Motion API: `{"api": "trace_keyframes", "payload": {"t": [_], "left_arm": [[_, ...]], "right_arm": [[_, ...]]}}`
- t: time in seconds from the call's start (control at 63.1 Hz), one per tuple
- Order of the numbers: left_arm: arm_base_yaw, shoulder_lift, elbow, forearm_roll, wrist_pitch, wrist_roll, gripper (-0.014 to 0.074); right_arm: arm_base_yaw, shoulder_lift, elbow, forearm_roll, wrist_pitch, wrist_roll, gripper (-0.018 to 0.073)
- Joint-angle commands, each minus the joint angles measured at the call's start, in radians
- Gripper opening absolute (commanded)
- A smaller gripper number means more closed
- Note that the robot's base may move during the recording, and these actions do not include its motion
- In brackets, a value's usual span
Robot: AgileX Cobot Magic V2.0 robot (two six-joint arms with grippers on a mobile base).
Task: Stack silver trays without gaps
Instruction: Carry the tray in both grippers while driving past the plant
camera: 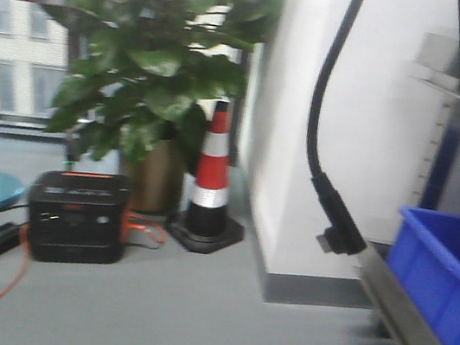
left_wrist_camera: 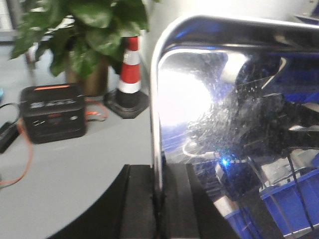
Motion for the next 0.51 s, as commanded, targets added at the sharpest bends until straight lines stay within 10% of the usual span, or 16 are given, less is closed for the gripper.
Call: {"api": "trace_keyframes", "payload": {"t": [0.0, 0.491], "left_arm": [[-0.024, -0.009, -0.007, -0.087, -0.043, 0.000, -0.0017], [-0.024, -0.009, -0.007, -0.087, -0.043, 0.000, -0.0017]], "right_arm": [[0.013, -0.002, -0.011, 0.022, -0.101, -0.025, -0.0078], [0.013, -0.002, -0.011, 0.022, -0.101, -0.025, -0.0078]]}}
